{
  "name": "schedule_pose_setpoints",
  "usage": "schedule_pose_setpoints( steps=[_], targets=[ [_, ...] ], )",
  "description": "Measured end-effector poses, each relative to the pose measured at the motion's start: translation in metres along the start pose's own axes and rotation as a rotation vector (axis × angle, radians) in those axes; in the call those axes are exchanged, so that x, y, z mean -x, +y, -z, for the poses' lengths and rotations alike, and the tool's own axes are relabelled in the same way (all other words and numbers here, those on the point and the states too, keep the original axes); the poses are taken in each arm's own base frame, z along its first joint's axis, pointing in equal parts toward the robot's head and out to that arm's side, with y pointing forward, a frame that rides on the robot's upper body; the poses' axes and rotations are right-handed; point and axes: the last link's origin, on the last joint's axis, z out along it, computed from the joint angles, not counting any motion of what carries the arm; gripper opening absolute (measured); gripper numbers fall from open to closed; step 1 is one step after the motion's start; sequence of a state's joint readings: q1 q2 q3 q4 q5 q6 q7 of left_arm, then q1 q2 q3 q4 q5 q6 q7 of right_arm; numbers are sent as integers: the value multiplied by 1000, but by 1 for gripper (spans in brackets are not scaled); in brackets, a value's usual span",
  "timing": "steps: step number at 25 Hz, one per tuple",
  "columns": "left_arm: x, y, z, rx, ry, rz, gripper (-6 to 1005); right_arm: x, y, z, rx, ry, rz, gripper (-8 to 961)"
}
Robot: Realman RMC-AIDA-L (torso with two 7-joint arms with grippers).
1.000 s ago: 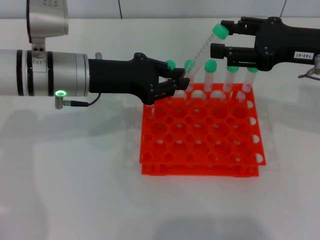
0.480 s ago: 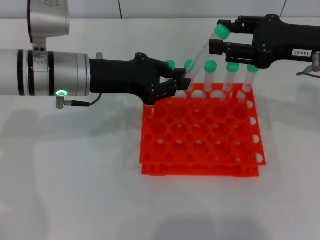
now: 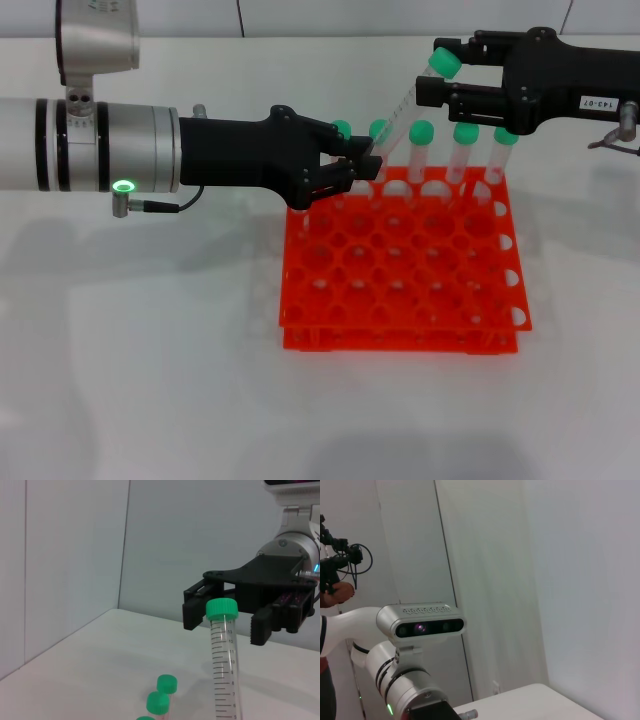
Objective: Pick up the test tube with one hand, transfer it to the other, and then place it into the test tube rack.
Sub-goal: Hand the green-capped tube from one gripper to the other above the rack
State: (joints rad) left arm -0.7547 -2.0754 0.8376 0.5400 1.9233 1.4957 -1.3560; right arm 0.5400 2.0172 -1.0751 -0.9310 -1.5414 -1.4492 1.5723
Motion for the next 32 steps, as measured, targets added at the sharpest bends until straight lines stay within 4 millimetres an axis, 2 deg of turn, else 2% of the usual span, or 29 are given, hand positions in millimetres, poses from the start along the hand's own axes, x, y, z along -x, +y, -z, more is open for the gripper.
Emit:
schedule_pose_setpoints(
  steps=[8, 18, 24, 32],
  targets=[
    [0, 0, 0, 0, 0, 0, 194, 0, 0, 0, -3, 1, 2, 380],
    [-1, 0, 0, 0, 2, -1, 193, 2, -1, 0, -4, 0, 11, 358],
    [-1, 0, -1, 0, 3, -2, 193, 2, -2, -1, -8, 0, 14, 295],
    [-2, 0, -1, 1, 5, -2, 192, 2, -3, -1, -9, 1, 17, 294]
  ],
)
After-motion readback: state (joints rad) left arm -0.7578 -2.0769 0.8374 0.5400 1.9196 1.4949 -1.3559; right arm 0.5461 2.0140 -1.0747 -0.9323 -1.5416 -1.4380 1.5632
